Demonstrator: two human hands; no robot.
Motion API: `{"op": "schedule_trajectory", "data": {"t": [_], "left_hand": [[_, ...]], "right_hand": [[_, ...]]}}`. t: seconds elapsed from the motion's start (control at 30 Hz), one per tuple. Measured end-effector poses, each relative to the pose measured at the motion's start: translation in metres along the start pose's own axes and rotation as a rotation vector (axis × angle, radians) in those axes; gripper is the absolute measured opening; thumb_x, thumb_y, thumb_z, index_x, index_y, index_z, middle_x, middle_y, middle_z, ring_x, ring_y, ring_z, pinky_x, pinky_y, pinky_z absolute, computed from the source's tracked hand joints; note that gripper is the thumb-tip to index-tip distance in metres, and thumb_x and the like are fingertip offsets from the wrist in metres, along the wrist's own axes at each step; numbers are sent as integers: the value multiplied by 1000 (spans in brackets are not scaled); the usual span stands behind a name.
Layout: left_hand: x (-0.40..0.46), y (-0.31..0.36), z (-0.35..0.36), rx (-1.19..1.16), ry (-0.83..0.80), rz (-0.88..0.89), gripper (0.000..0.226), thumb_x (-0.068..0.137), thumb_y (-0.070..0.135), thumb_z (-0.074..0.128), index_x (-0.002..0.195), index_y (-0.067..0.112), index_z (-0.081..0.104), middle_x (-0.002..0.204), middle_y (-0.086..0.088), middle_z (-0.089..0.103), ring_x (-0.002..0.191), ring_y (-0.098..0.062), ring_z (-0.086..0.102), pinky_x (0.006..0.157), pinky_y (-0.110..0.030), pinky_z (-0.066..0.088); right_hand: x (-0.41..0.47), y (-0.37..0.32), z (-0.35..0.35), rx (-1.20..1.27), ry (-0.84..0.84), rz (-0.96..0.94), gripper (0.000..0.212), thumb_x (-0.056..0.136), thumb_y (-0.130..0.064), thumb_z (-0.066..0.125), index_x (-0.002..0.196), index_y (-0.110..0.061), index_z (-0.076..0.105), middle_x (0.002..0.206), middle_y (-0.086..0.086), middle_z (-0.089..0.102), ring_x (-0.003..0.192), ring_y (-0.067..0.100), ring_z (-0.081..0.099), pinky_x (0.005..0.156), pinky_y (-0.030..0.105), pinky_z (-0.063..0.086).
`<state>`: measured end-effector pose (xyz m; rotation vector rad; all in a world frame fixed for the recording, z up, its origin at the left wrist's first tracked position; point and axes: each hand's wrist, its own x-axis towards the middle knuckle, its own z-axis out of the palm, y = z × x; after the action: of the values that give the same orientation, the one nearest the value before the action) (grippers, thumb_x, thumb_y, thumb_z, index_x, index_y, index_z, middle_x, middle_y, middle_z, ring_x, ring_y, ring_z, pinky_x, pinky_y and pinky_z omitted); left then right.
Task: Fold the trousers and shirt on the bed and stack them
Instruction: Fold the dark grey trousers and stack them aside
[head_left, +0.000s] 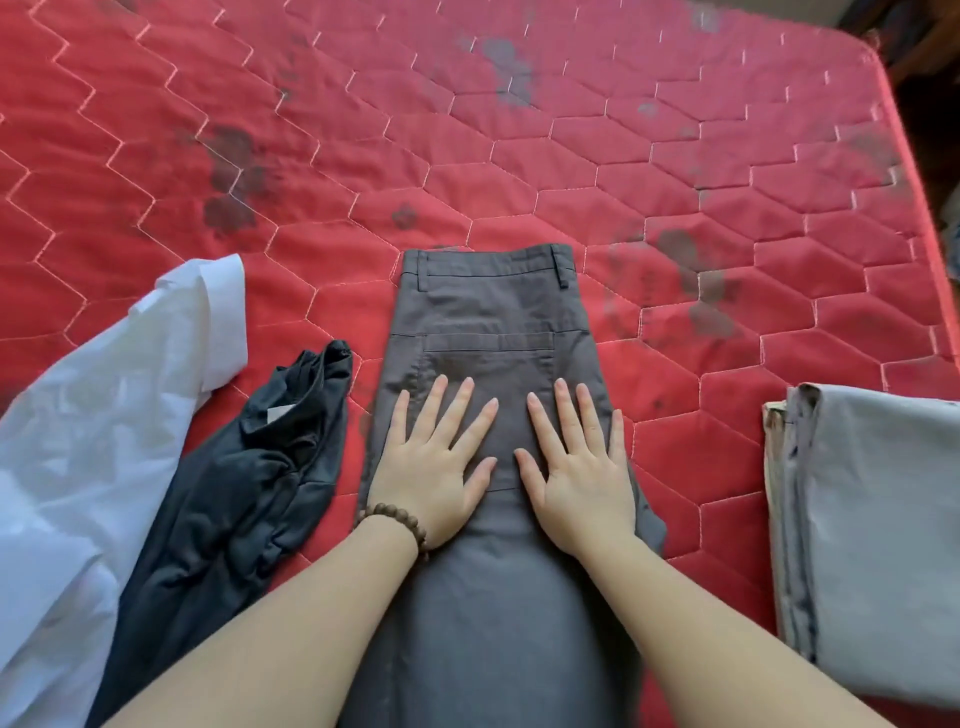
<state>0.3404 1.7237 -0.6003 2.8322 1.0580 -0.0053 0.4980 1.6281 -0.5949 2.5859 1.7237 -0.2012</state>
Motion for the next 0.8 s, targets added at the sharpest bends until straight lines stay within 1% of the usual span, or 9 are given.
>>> {"op": "schedule_trajectory", "data": {"t": [0.07,0.13,0.2,0.3,0.4,0.57,0.67,0.73,0.8], "left_hand": [[-2,3,-7,32,-27,-9,58,94,48,27,147,26,33,155,-7,27,144,-29,21,115,-56,16],[-9,9,-11,37,-68,-24,58,96,45,25,149,23,27,157,-9,22,146,-28,15,116,-55,9],[-28,20,-11,14,-99,-19,59,95,43,24,150,23,23,158,-10,17,147,-28,10,117,-54,4],[-74,34,-12,-21,-117,-2,61,91,44,26,147,22,32,155,-11,26,144,-29,20,116,-56,15],[-123,39,-10,-38,-101,-44,63,88,48,32,146,23,36,153,-11,30,142,-30,28,113,-56,25],[-182,40,-8,-37,-131,-90,64,89,51,33,147,23,35,155,-12,25,143,-31,23,110,-52,19],[-206,44,-7,-40,-133,-136,65,88,51,32,147,22,34,154,-18,25,143,-33,24,110,-50,20],[-221,49,-9,-54,-143,-165,66,88,49,32,146,19,36,153,-22,26,142,-35,25,113,-52,24],[-239,54,-12,-66,-163,-182,65,87,48,32,144,17,40,151,-24,28,140,-37,28,111,-52,32]], "right_hand": [[-4,-4,-3,-11,-29,37,61,97,-53,22,152,-30,10,161,1,3,148,21,-6,118,53,-3],[-18,-14,-5,1,-37,68,60,98,-51,23,152,-27,12,161,4,5,148,25,-3,118,55,-2],[-44,-27,-5,21,-36,42,61,96,-50,21,152,-26,19,160,6,11,148,26,5,117,57,3],[-89,-41,-1,10,-47,-29,60,94,-46,26,150,-25,28,158,7,22,147,27,16,115,60,14],[-131,-47,5,11,-66,-28,60,93,-46,30,149,-24,30,157,10,24,145,28,20,113,58,13],[-189,-51,15,4,-94,5,63,93,-49,31,149,-21,30,157,12,22,146,28,19,113,56,14],[-214,-57,17,-5,-102,30,63,93,-50,30,149,-21,29,157,12,22,146,26,18,114,55,13],[-228,-62,15,-10,-107,45,63,93,-49,30,149,-21,31,157,12,23,145,26,20,114,55,13],[-243,-67,13,-9,-114,58,62,92,-49,30,148,-22,33,156,12,24,145,26,20,113,56,13]]}}
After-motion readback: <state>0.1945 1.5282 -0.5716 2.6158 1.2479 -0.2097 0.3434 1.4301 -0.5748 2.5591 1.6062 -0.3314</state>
